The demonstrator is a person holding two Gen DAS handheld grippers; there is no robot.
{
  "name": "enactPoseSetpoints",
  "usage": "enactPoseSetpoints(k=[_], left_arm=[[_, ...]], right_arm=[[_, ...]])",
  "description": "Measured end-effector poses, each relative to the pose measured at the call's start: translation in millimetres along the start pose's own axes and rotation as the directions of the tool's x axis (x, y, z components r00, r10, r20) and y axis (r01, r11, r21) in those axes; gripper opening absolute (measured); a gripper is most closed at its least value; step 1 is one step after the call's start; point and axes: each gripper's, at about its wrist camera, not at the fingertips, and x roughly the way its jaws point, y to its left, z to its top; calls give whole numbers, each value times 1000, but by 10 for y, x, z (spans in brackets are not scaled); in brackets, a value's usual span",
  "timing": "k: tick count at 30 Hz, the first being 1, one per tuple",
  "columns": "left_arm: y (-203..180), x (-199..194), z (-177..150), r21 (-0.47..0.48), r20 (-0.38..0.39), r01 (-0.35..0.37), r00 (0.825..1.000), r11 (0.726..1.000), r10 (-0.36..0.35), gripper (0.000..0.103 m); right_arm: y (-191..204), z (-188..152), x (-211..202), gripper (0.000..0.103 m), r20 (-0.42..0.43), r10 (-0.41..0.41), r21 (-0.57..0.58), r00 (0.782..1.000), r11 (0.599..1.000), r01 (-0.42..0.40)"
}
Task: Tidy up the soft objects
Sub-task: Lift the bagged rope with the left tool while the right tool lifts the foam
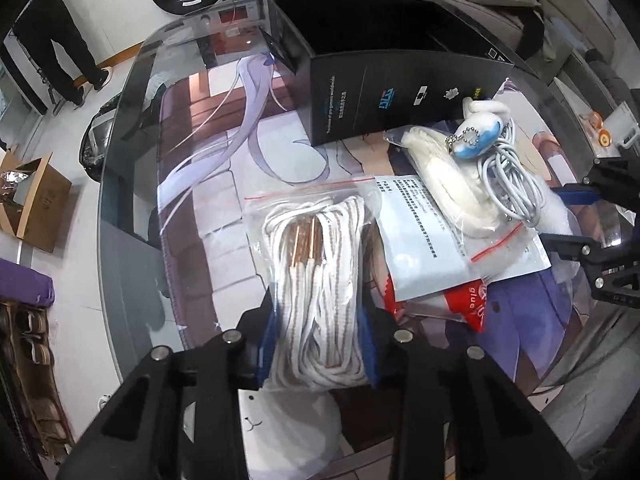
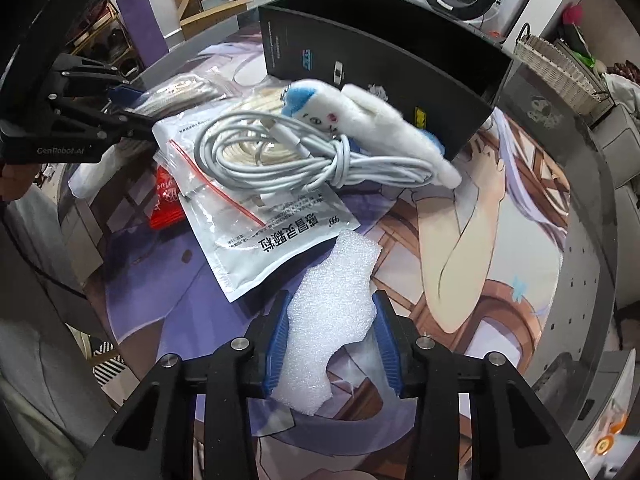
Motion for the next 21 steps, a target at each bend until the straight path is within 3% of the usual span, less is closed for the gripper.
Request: enactPoseSetpoints(k=[12, 18, 21], left_arm=[[-105, -353, -18, 34, 143, 16, 990, 999, -21, 27], [-242, -624, 20, 62, 276, -22, 961, 998, 4, 27], [-307, -713, 34, 69, 339, -39, 941, 997, 13, 27]], right_arm=[[-23, 37, -280, 40, 133, -11, 11, 991, 1000, 9], [13, 139, -572, 40, 306, -54, 33, 950, 998, 46], [28, 155, -704, 40, 400, -66, 44, 914, 998, 53]])
